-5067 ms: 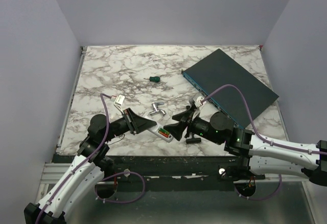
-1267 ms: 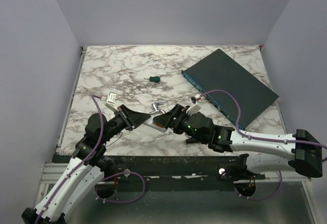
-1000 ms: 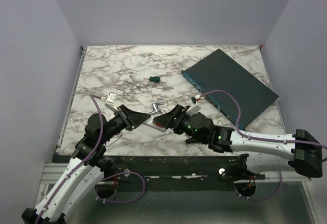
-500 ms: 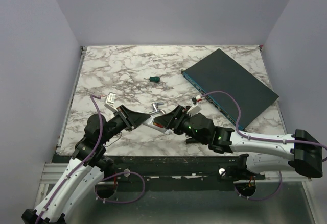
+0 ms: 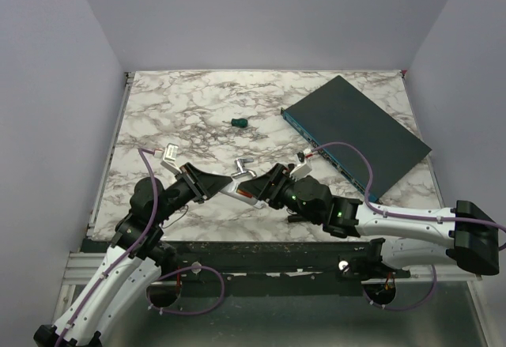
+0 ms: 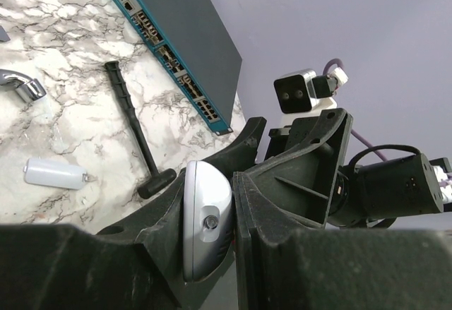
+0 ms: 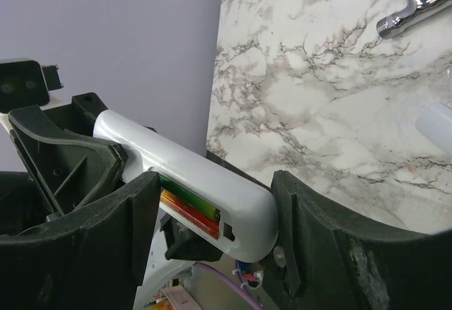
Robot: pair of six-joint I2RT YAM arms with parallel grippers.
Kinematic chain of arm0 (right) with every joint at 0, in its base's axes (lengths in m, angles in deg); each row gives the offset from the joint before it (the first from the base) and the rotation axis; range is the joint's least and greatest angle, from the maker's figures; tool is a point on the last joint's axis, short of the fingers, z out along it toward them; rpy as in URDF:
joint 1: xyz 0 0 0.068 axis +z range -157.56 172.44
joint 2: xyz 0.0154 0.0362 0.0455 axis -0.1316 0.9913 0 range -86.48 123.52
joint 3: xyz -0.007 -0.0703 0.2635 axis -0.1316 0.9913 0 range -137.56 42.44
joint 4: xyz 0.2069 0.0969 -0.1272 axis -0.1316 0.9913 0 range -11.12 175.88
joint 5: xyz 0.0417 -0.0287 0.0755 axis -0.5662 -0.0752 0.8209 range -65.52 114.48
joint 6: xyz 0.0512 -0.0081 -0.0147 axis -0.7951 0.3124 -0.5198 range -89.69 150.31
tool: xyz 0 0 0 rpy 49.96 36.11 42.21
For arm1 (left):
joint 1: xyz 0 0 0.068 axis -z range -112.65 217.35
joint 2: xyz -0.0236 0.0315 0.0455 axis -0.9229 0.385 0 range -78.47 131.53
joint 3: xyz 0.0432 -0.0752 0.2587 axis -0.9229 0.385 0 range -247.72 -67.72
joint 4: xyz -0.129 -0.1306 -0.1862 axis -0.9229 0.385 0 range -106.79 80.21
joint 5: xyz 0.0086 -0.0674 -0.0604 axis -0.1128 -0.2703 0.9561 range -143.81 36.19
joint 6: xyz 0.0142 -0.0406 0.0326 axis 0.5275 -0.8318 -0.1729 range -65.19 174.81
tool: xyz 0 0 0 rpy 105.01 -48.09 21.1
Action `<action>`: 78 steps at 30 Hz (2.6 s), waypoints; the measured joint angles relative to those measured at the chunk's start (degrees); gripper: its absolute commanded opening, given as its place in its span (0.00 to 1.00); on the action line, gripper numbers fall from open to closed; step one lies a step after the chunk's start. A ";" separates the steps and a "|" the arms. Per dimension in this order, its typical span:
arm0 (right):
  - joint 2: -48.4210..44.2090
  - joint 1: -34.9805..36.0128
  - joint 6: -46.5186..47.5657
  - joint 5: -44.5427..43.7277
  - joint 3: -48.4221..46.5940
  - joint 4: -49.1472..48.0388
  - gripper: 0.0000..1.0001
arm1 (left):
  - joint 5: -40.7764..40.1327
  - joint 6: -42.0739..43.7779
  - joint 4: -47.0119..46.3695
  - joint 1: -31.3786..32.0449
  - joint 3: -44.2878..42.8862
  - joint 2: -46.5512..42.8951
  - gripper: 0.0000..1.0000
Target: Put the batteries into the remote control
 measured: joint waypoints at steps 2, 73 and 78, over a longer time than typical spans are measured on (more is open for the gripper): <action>0.00 -0.02 -0.02 0.02 0.00 -0.02 0.68 | 0.00 -0.09 0.02 0.00 0.00 -0.09 0.00; 14.93 -6.93 68.06 18.93 -1.62 12.50 0.83 | 7.76 9.75 12.59 -8.76 -6.64 -1.22 0.00; 16.98 -6.93 70.60 18.88 -1.73 9.53 0.82 | 7.78 10.51 14.32 -9.46 -6.97 -1.20 0.00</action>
